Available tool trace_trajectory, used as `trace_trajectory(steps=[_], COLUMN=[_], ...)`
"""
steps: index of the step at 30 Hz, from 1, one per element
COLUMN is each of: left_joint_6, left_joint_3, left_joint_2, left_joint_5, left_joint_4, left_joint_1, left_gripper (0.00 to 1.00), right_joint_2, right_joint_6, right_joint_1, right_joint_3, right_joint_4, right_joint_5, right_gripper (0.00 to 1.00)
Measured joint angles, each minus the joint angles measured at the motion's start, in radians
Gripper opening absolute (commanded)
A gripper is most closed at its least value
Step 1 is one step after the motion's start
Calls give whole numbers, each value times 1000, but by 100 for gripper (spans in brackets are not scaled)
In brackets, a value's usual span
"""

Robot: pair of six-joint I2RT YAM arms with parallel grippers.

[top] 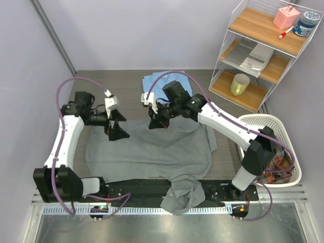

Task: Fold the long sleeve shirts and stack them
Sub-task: Fold the shirt

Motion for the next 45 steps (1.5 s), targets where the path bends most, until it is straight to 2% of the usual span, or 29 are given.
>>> trace_trajectory(steps=[1, 6, 10, 12, 15, 16, 18, 19, 20, 21, 22, 23, 26, 28, 31, 35, 38, 42, 44, 45], left_joint_6=[-40, -310, -401, -428, -462, -461, -469, -456, -451, -432, -411, -380, -277, -166, -25, 51, 26, -53, -104, -135], left_joint_3=[-35, -256, -275, -276, -277, -277, -278, -280, -280, -280, -280, -280, -278, -272, -262, -254, -239, -211, -199, -193], left_joint_2=[-26, -178, -156, -143, -119, -111, -103, -101, -101, -99, -98, -97, -95, -92, -80, -64, -22, 50, 88, 107], left_joint_5=[4, -51, -109, -131, -168, -178, -175, -172, -174, -175, -176, -178, -180, -182, -192, -218, -237, -260, -276, -288], left_joint_4=[31, 410, 580, 636, 704, 723, 724, 719, 713, 702, 687, 669, 582, 493, 363, 291, 304, 355, 393, 414], left_joint_1=[-33, -274, -407, -430, -462, -470, -481, -487, -491, -492, -492, -492, -498, -512, -542, -604, -658, -722, -770, -798], left_gripper=[100, 100, 100, 95, 56, 37, 16, 3, 1, 0, 0, 0, 0, 0, 6, 10, 13, 17, 21, 28], right_joint_2=[-7, -44, -64, -82, -98, -102, -107, -108, -110, -116, -127, -146, -228, -287, -328, -203, -14, 187, 248, 265], right_joint_6=[10, 31, 35, 44, 48, 49, 48, 48, 51, 53, 51, 47, 37, 34, 46, 82, 103, 107, 104, 103], right_joint_1=[2, 23, 43, 43, 47, 49, 53, 53, 48, 44, 41, 35, -6, -73, -237, -393, -441, -496, -524, -534], right_joint_3=[-6, -49, -67, -77, -88, -93, -103, -105, -109, -117, -127, -142, -193, -217, -224, -185, -137, -119, -116, -113], right_joint_4=[12, 32, 40, 43, 63, 70, 85, 88, 91, 88, 81, 69, 33, -1, -14, -15, -17, -52, -72, -77], right_joint_5=[3, 13, 19, 23, 24, 25, 43, 55, 64, 71, 80, 90, 103, 106, 110, 128, 141, 171, 189, 197], right_gripper=[1, 1, 1, 1, 2, 11, 18, 29, 36, 41, 51, 55, 65, 68, 63, 46, 38, 36, 36, 36])
